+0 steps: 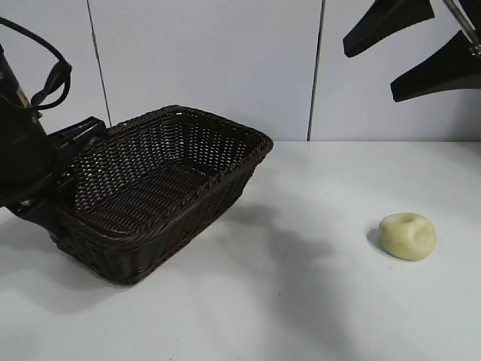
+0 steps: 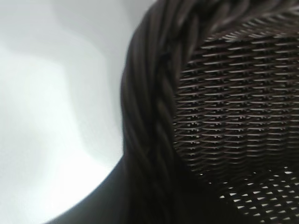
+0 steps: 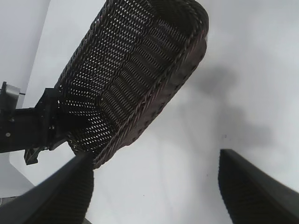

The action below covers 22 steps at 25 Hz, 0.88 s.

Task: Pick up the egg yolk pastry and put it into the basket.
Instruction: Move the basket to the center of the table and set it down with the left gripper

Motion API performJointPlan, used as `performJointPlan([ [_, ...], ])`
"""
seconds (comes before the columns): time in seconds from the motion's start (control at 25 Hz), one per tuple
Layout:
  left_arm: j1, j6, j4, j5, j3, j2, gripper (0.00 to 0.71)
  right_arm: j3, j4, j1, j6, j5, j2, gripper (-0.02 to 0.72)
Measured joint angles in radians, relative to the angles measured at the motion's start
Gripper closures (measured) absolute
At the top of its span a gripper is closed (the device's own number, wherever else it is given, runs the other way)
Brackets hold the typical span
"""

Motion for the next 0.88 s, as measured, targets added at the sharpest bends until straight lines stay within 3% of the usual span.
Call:
performJointPlan([
  [0.2, 0.041, 0.268, -0.127, 0.051, -0.041, 0.0, 0.611, 0.0, -0.001, 0.0, 0.0, 0.0, 0.0, 0.167],
  [0.44, 0.081, 0.571, -0.154, 0.139, -0.135, 0.0, 0.611, 0.0, -0.001, 0.0, 0.0, 0.0, 0.0, 0.167],
  [0.88, 0.082, 1.001, -0.243, 0.334, -0.33, 0.159, 0.611, 0.0, -0.001, 0.0, 0.002, 0.002, 0.0, 0.167],
])
